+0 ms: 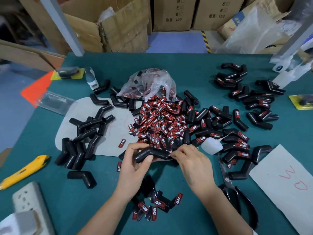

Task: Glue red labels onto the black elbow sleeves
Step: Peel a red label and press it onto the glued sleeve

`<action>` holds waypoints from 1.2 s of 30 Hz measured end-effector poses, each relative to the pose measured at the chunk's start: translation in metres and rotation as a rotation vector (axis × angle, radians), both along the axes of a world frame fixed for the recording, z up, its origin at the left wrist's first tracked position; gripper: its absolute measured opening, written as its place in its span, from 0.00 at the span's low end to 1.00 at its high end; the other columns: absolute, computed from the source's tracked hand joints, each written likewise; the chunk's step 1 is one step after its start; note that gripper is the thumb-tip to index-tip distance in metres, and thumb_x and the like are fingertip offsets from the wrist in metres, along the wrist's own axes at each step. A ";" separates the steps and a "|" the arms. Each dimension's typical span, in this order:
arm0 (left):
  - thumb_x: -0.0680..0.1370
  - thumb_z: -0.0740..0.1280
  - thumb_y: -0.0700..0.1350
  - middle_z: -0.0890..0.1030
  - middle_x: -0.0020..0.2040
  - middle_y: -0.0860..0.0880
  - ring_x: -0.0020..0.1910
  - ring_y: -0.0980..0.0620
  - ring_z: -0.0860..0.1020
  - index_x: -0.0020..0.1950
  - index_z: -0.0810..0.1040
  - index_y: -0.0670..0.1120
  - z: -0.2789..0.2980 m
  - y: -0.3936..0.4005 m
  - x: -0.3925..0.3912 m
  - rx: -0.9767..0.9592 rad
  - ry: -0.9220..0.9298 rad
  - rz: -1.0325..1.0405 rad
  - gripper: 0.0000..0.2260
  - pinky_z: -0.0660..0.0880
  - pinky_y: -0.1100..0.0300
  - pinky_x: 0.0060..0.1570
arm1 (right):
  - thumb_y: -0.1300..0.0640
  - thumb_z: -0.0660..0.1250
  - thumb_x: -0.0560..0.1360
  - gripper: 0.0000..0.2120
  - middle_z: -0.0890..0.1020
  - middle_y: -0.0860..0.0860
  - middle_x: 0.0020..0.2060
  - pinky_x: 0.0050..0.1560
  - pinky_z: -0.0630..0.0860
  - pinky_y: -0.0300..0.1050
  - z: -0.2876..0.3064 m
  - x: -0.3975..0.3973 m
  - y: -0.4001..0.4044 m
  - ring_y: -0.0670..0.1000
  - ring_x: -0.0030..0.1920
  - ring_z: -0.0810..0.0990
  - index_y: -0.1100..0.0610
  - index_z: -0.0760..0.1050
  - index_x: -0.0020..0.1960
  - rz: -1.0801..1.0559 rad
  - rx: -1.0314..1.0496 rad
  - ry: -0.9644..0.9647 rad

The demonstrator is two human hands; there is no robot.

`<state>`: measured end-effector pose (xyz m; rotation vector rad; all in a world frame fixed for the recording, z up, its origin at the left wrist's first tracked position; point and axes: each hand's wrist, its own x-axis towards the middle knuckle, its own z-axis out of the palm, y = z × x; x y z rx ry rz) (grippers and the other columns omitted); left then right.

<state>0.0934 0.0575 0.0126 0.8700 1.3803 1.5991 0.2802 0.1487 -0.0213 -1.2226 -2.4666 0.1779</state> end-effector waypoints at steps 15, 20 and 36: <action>0.83 0.72 0.51 0.83 0.61 0.39 0.53 0.42 0.83 0.63 0.75 0.43 -0.005 -0.001 -0.005 0.039 -0.095 -0.146 0.15 0.80 0.53 0.50 | 0.58 0.74 0.74 0.07 0.88 0.53 0.41 0.46 0.81 0.36 0.046 0.008 -0.015 0.48 0.42 0.87 0.47 0.86 0.48 -0.085 -0.955 1.091; 0.84 0.69 0.47 0.83 0.60 0.37 0.61 0.32 0.82 0.71 0.70 0.47 -0.010 -0.001 -0.003 0.079 -0.144 -0.200 0.17 0.80 0.49 0.61 | 0.59 0.79 0.72 0.13 0.85 0.51 0.42 0.47 0.80 0.39 0.039 0.006 -0.015 0.50 0.44 0.84 0.45 0.83 0.51 -0.095 -0.992 1.130; 0.85 0.66 0.44 0.82 0.64 0.39 0.61 0.36 0.83 0.76 0.69 0.53 -0.018 0.014 -0.002 0.007 -0.081 -0.192 0.19 0.81 0.50 0.59 | 0.59 0.81 0.72 0.10 0.79 0.46 0.39 0.33 0.75 0.46 0.007 -0.009 -0.006 0.51 0.37 0.80 0.51 0.81 0.47 -0.107 -0.017 0.099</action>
